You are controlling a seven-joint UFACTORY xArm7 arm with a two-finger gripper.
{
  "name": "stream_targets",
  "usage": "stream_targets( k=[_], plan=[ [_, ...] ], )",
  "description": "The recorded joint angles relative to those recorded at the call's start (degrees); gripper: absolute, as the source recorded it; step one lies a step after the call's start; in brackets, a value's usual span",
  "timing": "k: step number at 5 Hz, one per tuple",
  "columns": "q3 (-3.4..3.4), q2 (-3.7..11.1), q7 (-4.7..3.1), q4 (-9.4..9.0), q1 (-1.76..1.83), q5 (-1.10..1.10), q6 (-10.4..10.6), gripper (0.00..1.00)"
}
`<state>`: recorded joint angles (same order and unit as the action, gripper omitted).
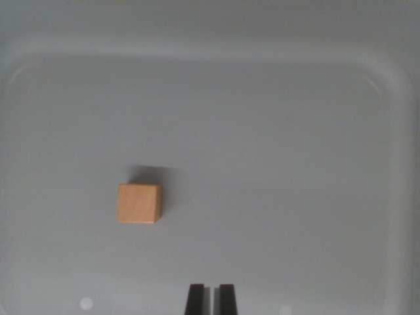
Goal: Push wooden cube
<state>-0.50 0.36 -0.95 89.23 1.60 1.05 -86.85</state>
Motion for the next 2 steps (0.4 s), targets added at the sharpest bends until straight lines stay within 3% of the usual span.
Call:
stream_targets(
  k=[1,2],
  plan=[
    [0.0,0.0,0.0,0.0,0.0,0.0,0.0,0.0],
    [0.18,0.46,0.42,-1.27,0.23,-0.01,1.5,0.0]
  ],
)
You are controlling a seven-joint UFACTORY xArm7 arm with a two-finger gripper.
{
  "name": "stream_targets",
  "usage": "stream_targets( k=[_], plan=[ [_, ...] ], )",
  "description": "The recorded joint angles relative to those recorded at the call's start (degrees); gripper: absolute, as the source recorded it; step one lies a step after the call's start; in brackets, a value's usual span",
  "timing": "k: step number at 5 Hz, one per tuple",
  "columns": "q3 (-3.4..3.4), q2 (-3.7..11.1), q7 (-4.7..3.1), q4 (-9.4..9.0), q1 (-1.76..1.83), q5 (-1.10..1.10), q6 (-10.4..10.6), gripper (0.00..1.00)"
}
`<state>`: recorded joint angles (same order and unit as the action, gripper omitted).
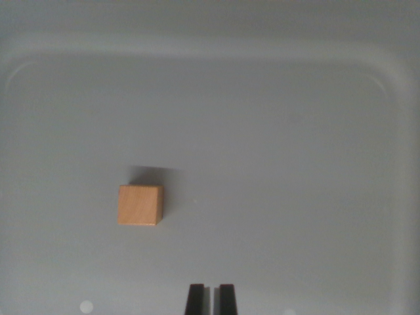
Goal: Push wooden cube
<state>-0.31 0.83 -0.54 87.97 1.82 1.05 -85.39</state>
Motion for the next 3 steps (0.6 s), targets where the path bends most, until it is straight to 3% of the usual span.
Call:
stream_targets(
  k=[3],
  plan=[
    [0.22,0.55,0.49,-1.5,0.27,-0.01,1.7,0.0]
  ],
)
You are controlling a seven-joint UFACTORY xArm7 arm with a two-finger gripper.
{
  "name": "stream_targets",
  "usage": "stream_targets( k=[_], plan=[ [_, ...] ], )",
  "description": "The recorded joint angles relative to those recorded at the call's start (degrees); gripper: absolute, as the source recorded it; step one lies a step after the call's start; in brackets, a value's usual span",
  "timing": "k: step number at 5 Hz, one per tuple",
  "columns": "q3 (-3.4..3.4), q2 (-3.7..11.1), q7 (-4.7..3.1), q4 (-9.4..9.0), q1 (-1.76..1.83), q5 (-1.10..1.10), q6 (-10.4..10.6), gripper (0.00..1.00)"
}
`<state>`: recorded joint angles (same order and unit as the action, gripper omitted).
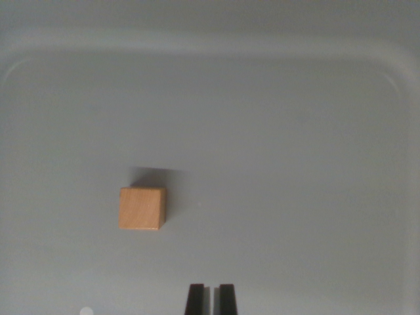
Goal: Push wooden cube
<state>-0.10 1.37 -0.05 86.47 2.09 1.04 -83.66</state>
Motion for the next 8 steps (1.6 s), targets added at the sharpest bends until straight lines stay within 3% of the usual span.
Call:
stream_targets(
  k=[1,2,3,4,5,6,7,8],
  plan=[
    [0.25,0.62,0.56,-1.7,0.3,-0.01,2.0,0.0],
    [0.25,0.62,0.56,-1.7,0.3,-0.01,2.0,0.0],
    [0.5,1.27,1.14,-3.48,0.62,-0.02,4.0,0.0],
    [0.5,1.27,1.14,-3.48,0.62,-0.02,4.0,0.0],
    [0.81,2.04,1.84,-5.61,1.0,-0.03,6.5,0.0],
    [0.81,2.04,1.84,-5.61,1.0,-0.03,6.5,0.0],
    [1.11,2.79,2.51,-7.66,1.36,-0.04,8.8,0.0],
    [1.11,2.79,2.51,-7.66,1.36,-0.04,8.8,0.0]
  ],
)
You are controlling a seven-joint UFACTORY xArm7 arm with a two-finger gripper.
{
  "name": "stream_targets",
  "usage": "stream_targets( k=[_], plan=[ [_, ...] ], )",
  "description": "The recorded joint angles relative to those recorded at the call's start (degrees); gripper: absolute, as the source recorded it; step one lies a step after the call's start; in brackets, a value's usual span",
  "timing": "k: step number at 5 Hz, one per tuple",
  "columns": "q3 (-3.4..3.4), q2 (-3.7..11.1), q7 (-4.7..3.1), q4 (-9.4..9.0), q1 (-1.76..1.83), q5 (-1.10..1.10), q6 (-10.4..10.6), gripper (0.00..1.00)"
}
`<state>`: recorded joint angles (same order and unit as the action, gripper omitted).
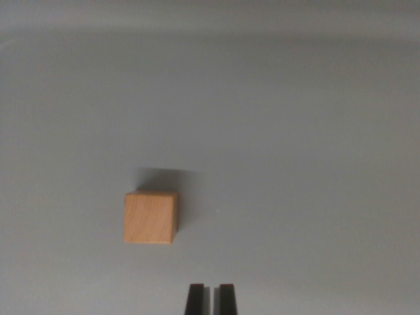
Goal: Push wooden cube
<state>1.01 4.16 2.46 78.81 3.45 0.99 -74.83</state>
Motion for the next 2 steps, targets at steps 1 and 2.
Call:
stream_targets(
  k=[1,2],
  plan=[
    [0.32,0.81,0.73,-2.24,0.4,-0.01,2.6,0.0],
    [0.32,0.81,0.73,-2.24,0.4,-0.01,2.6,0.0]
  ],
)
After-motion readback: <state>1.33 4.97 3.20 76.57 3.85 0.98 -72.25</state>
